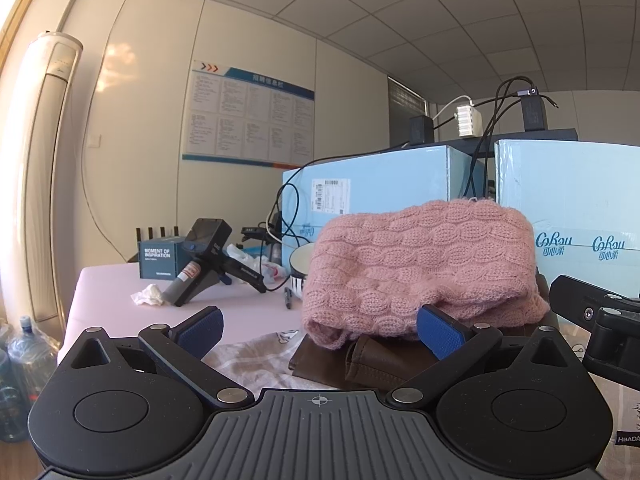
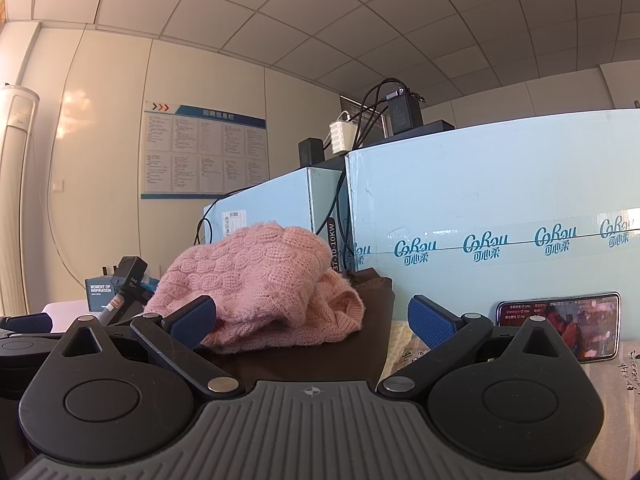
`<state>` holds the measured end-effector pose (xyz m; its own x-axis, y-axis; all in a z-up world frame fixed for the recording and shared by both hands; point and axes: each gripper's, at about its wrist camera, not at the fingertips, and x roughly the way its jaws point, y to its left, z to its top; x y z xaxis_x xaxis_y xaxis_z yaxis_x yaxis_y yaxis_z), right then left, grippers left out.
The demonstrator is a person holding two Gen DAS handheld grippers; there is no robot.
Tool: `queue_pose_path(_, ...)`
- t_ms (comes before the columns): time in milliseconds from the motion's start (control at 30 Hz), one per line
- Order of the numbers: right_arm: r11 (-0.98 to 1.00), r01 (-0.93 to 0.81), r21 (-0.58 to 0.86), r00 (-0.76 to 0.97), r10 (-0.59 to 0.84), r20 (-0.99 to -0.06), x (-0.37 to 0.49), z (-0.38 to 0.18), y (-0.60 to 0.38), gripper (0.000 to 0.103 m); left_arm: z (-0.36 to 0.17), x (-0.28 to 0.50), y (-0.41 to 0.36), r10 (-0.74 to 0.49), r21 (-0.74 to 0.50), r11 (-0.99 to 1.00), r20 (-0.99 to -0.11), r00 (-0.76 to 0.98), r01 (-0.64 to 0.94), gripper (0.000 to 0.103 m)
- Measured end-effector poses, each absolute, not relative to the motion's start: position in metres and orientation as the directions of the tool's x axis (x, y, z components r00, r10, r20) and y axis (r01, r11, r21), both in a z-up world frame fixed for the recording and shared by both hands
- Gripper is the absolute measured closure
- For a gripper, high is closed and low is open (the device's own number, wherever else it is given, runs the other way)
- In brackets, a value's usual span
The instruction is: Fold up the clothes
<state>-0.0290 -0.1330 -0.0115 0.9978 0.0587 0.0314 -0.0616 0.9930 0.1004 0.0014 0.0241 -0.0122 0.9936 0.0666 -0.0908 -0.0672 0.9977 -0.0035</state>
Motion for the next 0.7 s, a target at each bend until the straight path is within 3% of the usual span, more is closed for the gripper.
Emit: queue_pose_path(700, 0.993, -0.062, 0.102, 0.998, 0.059, 0.028, -0.0280, -0.0117, -0.1328, 0.000, -0.0121, -0.0001, 0.0257, 0.067, -0.013, 0.998, -0.085, 0.994, -0.069, 0.000)
